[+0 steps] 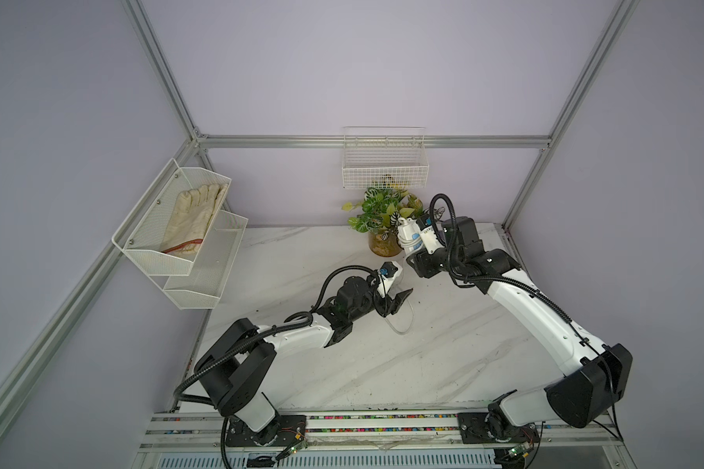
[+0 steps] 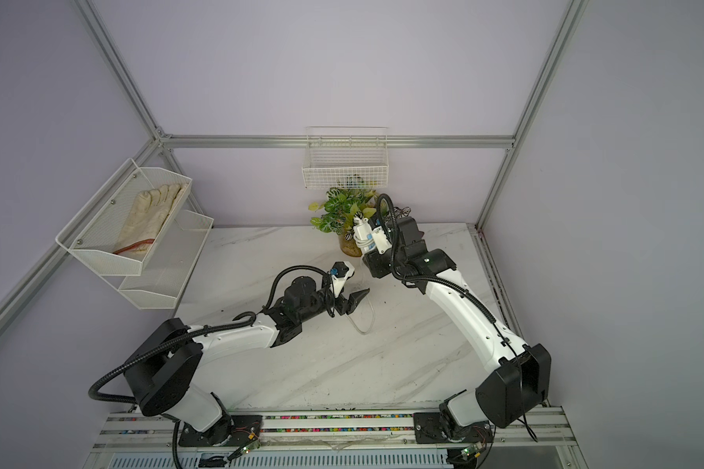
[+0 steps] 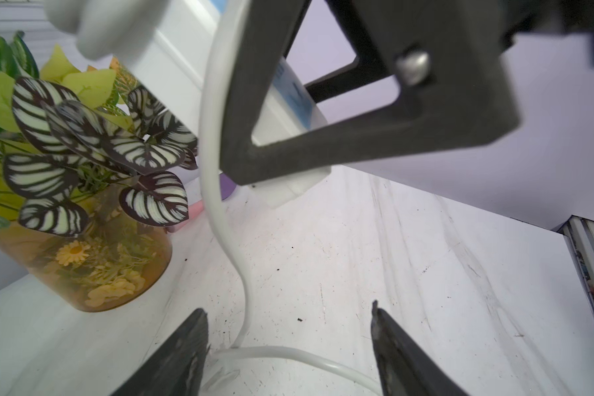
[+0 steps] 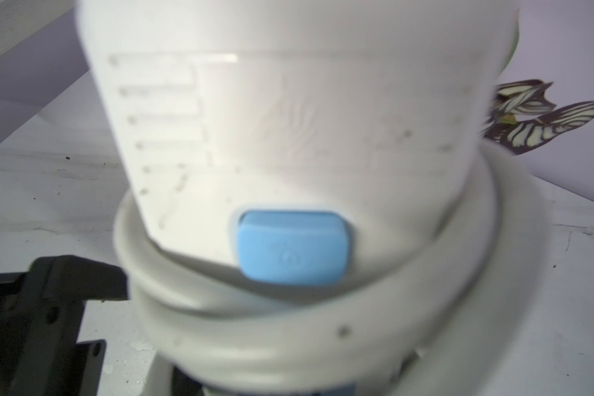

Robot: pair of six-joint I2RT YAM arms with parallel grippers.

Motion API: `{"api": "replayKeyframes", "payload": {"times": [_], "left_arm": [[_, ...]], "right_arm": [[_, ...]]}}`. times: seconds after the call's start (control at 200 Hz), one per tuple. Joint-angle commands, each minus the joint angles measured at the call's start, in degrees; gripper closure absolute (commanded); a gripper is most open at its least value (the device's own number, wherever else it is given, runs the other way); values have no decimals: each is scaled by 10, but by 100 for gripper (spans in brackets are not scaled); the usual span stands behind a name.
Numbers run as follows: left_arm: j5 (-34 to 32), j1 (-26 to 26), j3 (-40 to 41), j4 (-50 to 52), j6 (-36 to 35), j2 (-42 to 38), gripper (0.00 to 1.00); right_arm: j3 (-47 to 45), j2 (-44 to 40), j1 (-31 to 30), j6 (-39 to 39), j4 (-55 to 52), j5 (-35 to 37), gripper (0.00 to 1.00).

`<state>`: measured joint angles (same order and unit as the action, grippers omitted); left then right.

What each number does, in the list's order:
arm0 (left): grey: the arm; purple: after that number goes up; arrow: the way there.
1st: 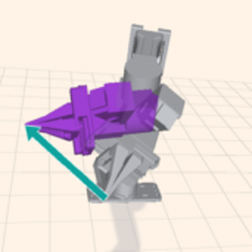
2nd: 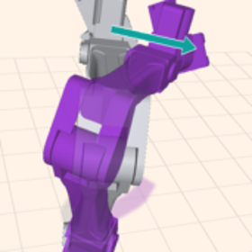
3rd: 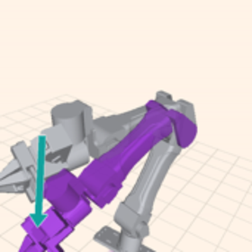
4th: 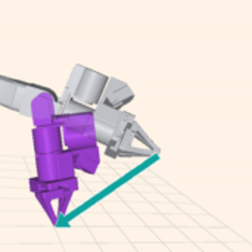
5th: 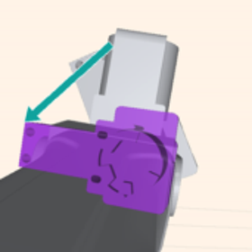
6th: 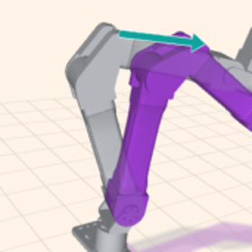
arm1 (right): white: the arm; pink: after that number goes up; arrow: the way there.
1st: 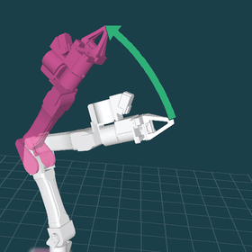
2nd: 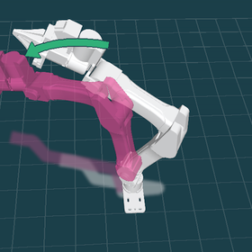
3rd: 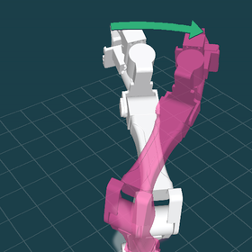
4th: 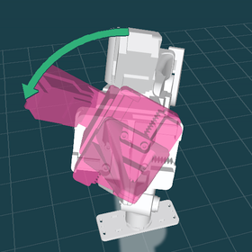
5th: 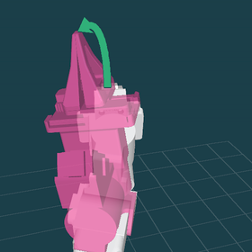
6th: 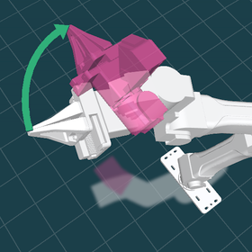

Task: Wrap the cord around the power strip
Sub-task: Wrap the power cord around the power strip.

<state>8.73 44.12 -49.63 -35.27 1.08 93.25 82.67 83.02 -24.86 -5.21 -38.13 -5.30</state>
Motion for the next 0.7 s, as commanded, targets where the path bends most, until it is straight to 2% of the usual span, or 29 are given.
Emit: {"api": "replayKeyframes", "payload": {"times": [0.0,0.165,0.31,0.4,0.695], "left_arm": [[20,-6,-20,-75,19,36,30],[12,-18,-14,-123,28,71,34],[52,-31,-28,-143,39,98,50],[54,-31,-38,-140,33,108,62],[45,-38,-44,-132,15,107,90]], "right_arm": [[30,-3,-2,-9,-6,-21,100],[45,-6,-2,-14,-20,-42,100],[54,-6,-3,-7,-25,-76,100],[58,-4,-2,-8,-29,-83,100],[71,-2,2,-20,-34,-117,100]]}}
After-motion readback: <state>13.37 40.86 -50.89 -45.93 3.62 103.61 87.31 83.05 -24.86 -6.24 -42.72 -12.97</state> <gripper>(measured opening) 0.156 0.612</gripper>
